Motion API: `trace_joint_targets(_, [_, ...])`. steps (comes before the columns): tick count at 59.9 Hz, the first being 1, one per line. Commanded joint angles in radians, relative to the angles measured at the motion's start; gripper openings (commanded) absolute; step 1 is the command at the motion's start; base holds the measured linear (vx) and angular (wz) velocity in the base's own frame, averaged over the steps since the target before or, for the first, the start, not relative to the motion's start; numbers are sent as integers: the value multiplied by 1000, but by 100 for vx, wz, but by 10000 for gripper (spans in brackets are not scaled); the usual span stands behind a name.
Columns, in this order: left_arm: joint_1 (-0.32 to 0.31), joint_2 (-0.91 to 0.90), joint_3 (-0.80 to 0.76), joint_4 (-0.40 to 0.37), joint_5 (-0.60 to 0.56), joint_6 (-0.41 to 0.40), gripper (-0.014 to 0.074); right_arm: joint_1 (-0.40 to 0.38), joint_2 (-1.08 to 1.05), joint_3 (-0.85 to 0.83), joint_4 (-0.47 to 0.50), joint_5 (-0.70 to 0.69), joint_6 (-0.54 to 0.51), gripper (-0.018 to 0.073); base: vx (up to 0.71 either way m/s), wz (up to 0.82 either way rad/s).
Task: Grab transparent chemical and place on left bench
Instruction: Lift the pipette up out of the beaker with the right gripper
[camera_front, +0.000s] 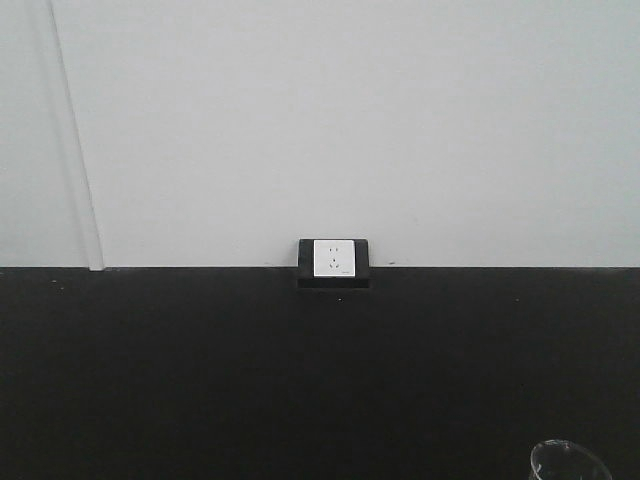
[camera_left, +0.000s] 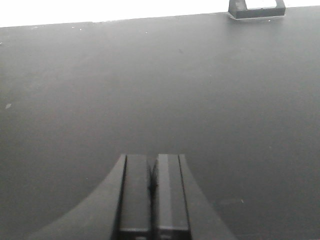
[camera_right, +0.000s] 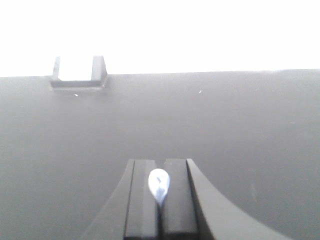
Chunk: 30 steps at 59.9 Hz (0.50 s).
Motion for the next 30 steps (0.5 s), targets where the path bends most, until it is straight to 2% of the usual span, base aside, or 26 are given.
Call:
trace_joint_targets(1, [-2, -19, 16, -1, -78, -8, -3, -4, -133, 52, -14, -82, -6, -4, 0, 0])
trace_joint_targets(15, [-2, -19, 16, -1, -78, -8, -3, -4, -311, 159, -21, -82, -7, -4, 0, 0])
trace_joint_targets(30, [-2, -19, 16, -1, -78, -8, -3, -4, -344, 172, -17, -54, -3, -4, 0, 0])
